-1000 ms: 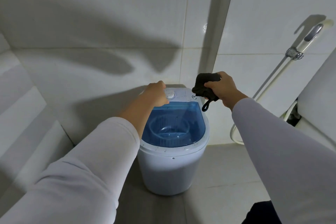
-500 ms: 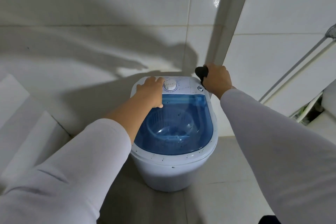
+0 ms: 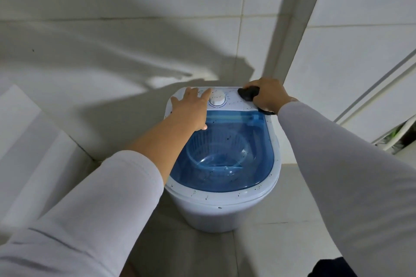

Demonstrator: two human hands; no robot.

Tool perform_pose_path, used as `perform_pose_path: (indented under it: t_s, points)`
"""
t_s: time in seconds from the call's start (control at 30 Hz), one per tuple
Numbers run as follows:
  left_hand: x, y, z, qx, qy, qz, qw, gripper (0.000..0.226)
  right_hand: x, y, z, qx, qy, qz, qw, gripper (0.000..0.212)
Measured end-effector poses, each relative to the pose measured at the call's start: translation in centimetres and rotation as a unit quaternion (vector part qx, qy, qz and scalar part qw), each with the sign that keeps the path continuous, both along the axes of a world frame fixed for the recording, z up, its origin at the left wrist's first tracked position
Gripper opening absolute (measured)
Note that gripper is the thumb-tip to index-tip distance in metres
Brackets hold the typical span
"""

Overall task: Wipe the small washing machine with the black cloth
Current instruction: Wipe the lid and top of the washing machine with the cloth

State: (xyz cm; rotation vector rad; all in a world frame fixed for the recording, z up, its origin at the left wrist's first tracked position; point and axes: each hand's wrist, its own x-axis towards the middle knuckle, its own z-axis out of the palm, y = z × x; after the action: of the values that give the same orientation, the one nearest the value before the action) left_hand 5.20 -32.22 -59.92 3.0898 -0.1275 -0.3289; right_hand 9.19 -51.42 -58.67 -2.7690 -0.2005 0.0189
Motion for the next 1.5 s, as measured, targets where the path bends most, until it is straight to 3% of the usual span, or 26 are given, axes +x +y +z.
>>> perform_pose_path:
  t_s: [0.63, 0.87, 1.07, 1.23, 1.33, 1.5]
  points:
    - [-0.8, -0.2, -0.1, 0.051, -0.031, -0.083, 0.995, 0.081, -3.4, -0.9, -0.7, -0.082, -0.009, 0.041, 0.996, 0.046]
    - [-0.9, -0.2, -0.4, 0.054, -0.026, -0.087, 0.994, 0.078, -3.8, -1.0, 0.3, -0.068, 0.014, 0.004, 0.998, 0.039]
    - [-0.7, -0.3, -0.6, 0.056, -0.028, -0.085, 0.994, 0.079, -2.0, -3.0, 2.0, 0.046, -0.039, -0.110, 0.992, 0.039]
    - [-0.7, -0.4, -0.6, 0.054, -0.024, -0.088, 0.994, 0.079, -0.2, -1.8, 1.1, 0.068, -0.030, -0.088, 0.993, 0.047]
    - [-0.7, -0.3, -0.6, 0.055, -0.029, -0.091, 0.994, 0.079, 0.2, -0.9, 0.5, 0.034, 0.011, -0.045, 0.998, 0.054]
    - [-0.6, -0.2, -0.6, 0.055, -0.029, -0.089, 0.994, 0.080, 0.0, -1.1, 0.0, 0.035, 0.013, -0.051, 0.998, 0.050]
